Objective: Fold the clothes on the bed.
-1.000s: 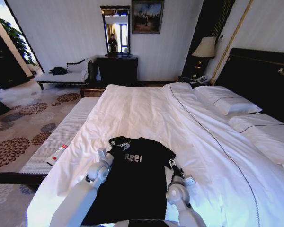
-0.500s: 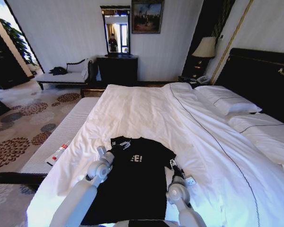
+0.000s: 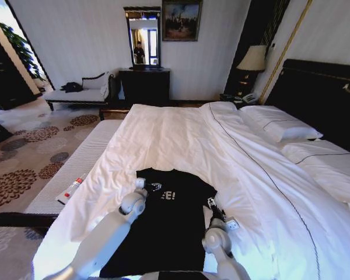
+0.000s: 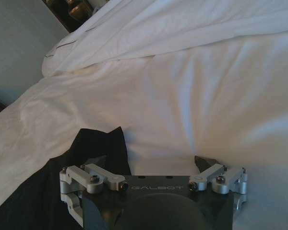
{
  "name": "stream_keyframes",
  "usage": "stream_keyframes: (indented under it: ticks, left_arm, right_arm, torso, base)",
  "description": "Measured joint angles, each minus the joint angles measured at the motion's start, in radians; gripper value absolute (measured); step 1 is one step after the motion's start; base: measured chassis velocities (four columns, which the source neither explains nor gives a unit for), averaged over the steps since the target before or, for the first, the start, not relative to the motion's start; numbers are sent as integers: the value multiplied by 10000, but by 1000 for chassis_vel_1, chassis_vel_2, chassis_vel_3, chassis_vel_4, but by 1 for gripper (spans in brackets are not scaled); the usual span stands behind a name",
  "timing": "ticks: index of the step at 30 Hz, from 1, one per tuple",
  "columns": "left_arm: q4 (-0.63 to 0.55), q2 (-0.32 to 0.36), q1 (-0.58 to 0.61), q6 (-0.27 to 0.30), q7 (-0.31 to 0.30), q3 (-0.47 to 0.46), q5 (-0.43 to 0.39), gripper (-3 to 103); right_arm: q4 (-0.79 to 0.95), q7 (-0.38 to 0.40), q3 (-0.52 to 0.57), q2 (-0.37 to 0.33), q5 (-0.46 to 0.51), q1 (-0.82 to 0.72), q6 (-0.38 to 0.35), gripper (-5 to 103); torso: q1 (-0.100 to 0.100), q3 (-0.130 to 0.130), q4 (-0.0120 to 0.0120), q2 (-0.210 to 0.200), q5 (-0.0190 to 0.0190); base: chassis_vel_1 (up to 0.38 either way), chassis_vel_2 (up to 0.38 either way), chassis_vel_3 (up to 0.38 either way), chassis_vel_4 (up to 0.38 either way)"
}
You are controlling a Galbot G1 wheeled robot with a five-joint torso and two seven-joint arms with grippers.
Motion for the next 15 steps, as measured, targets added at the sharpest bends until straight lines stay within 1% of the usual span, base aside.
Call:
stream_keyframes:
  ticks: [3, 4, 5, 7, 10, 13, 14, 15]
  left_arm:
    - [10, 34, -188, 100, -21, 260, -5, 100]
    - [13, 47, -250, 106, -15, 343, -5, 103]
    - [13, 47, -250, 106, -15, 343, -5, 103]
    - [15, 100, -368, 160, 22, 598, 67, 100]
    - [13, 188, -391, 313, 18, 862, 307, 99]
    - [41, 230, -415, 690, -271, 1023, 224, 98]
    - [41, 230, -415, 690, -271, 1023, 224, 98]
    - [128, 197, -473, 864, -448, 1028, 44, 98]
  right_arm:
    - [11, 14, 0, 83, -67, -1, 0, 100]
    - [0, 15, -6, 110, -100, 1, 1, 100]
    - [0, 15, -6, 110, -100, 1, 1, 100]
    - [-47, 16, -44, 174, -176, 15, 1, 100]
    - [-84, 21, -71, 230, -239, 33, 3, 100]
    - [-112, 27, -112, 310, -308, 41, 5, 100]
    - [-112, 27, -112, 310, -308, 41, 5, 100]
    - [-130, 30, -121, 339, -341, 38, 6, 100]
  torso:
    - [0, 0, 2, 0, 0]
    - [-1, -1, 3, 1, -1]
    - [-1, -1, 3, 1, -1]
    - [0, -1, 2, 0, 0]
    - [0, -1, 2, 0, -1]
    - [0, -1, 3, 1, -2]
    - [0, -1, 3, 1, -2]
    - [-2, -1, 3, 0, -2]
  base:
    - [0, 0, 0, 0]
    - [0, 0, 0, 0]
    - [0, 0, 0, 0]
    - [0, 0, 0, 0]
    - [0, 0, 0, 0]
    - [0, 0, 0, 0]
    - [0, 0, 0, 0]
    - [0, 0, 0, 0]
